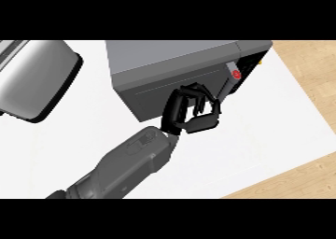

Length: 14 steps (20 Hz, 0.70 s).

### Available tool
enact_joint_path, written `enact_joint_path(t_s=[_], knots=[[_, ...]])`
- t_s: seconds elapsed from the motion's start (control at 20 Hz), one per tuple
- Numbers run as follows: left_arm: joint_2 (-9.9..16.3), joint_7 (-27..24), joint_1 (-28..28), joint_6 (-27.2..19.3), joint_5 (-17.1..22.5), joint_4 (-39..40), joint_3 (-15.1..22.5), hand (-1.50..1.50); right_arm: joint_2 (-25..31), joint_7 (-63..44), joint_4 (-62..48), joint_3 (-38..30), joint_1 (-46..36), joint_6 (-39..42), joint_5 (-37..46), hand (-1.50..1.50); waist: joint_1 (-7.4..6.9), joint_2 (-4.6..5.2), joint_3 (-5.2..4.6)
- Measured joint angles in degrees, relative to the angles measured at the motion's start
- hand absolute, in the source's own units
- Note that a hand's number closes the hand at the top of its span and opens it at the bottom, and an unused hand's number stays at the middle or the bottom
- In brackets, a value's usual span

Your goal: Pick up the milk, place it into the microwave and close the microwave

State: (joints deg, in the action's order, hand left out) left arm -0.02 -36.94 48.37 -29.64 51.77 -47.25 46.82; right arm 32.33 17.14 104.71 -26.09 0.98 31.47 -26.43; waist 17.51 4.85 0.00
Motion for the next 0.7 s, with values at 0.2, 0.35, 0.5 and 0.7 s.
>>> enact_joint_path(t_s=[0.2, 0.35, 0.5, 0.7], knots=[[0.00, -0.93, 0.24, 0.13, 1.05, 0.34, 0.41, 1.50, 2.38, -0.15, -0.99, -1.41, -1.05, 0.36, 0.65, -1.50, 0.02, 0.00, 0.03], [0.00, -1.46, 0.45, 0.00, 1.85, 0.50, 0.72, 1.50, 3.63, -0.07, -2.04, -2.31, -1.83, 0.56, 0.82, -1.50, 0.01, 0.04, 0.09], [0.00, -2.23, 0.67, 0.02, 2.45, 0.70, 1.12, 1.50, 4.81, 0.03, -3.26, -3.05, -2.67, 0.92, 0.71, -1.50, -0.03, 0.13, 0.14], [-0.01, -2.91, 1.04, 0.02, 3.40, 0.75, 1.60, 1.50, 5.59, -0.03, -5.41, -3.20, -3.39, 1.92, -0.30, -1.50, -0.21, 0.34, 0.23]])
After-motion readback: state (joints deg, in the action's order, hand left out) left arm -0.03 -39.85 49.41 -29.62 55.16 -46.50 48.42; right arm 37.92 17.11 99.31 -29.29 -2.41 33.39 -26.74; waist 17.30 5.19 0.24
